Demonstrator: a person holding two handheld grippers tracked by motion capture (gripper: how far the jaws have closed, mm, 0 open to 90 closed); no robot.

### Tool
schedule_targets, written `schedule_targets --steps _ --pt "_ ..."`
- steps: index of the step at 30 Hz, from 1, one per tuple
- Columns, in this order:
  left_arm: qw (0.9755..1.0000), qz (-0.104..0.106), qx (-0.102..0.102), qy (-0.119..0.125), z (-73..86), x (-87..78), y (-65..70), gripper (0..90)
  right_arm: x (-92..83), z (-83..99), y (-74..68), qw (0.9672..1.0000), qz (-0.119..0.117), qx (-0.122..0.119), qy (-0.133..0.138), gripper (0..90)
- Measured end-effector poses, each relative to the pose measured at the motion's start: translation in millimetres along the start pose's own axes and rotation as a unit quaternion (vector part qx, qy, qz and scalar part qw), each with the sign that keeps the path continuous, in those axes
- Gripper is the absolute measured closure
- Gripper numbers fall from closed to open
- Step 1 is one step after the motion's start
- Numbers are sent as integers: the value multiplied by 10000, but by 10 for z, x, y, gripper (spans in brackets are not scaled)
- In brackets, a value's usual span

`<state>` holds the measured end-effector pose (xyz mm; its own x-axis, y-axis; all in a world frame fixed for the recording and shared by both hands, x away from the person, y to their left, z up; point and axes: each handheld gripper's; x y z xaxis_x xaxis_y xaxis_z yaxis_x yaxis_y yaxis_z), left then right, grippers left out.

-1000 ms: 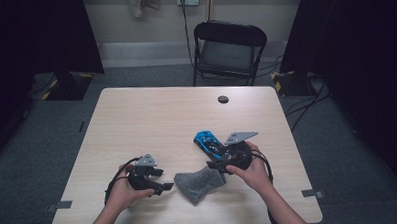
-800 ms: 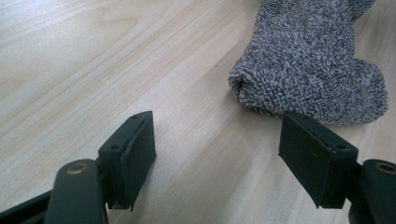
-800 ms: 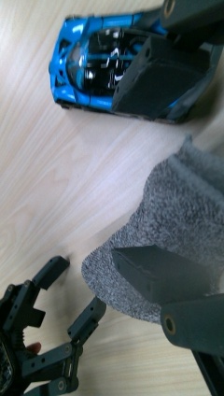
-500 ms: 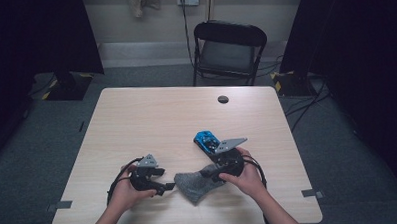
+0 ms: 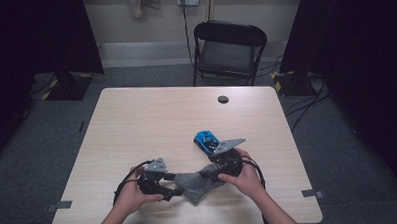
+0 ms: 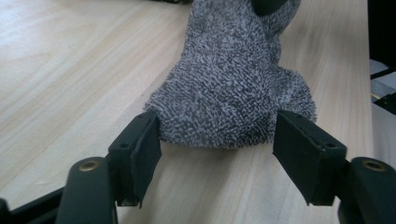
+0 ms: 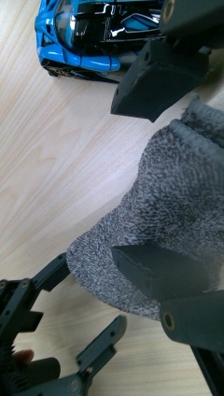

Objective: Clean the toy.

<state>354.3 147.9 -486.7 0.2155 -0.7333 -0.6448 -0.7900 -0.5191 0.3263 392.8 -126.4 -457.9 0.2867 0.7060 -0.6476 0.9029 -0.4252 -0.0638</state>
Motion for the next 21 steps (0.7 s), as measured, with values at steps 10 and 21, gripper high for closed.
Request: schedule_targets --steps 10,21 --pt "9993 -336 -132 -40 -72 44 -72 581 -11 -17 8 9999 -87 51 106 259" --pt "9982 -469 -309 202 -200 54 -248 586 80 -26 -23 9998 -170 -40 16 255"
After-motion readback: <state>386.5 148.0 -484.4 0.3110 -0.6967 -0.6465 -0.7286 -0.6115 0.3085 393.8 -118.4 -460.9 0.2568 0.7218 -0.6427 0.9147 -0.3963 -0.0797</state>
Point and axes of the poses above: each handheld gripper's, and its own axes: x roughly forward along the jaws, z roughly out of its underside, y roughly to its right, and after that the axes turned 7 degrees about -x, right-handed
